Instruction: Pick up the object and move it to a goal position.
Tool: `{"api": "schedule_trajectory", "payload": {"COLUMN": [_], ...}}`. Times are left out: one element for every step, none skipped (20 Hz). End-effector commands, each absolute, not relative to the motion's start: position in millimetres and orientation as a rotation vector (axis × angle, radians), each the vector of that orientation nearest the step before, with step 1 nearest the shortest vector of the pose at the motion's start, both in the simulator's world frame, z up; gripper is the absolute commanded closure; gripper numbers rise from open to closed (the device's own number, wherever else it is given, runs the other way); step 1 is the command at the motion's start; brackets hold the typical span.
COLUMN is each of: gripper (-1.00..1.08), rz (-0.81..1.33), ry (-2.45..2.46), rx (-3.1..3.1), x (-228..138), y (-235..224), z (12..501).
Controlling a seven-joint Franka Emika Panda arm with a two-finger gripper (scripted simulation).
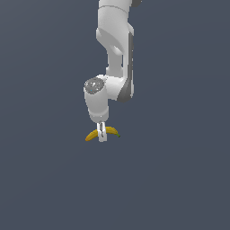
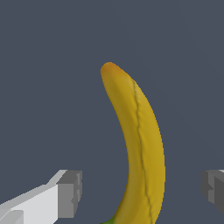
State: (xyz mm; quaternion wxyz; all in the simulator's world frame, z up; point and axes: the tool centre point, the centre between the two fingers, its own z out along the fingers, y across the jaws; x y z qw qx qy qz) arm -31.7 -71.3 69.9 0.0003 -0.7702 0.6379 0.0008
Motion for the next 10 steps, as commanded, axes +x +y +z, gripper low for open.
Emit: {"api": "schedule_trajectory", "payload": {"gripper": [-0.92, -0.92, -0.92, -0.92, -0.92, -0.92, -0.92, -0.92, -0.92, -0.92], "rz": [0.000, 0.000, 0.000, 0.001, 0.001, 0.001, 0.001, 0.001, 0.001, 0.001], "ry": [2.023, 2.026, 2.027, 2.021, 2.021, 2.021, 2.021, 2.022, 2.022, 2.023], "rx": [-2.403, -2.401, -2.400, -2.405, -2.405, -2.405, -2.405, -2.404, -2.404, -2.404], "x": [-32.0, -32.1, -32.1, -32.1, -32.1, -32.1, -32.1, -32.3, -32.3, -32.5], "y": [-72.2, -72.4, -72.3, -72.2, -72.1, -72.1, -72.0, -72.2, -72.0, -72.2], "z": [69.0, 68.9, 68.8, 69.0, 68.7, 67.7, 66.1, 63.7, 60.8, 57.2]}}
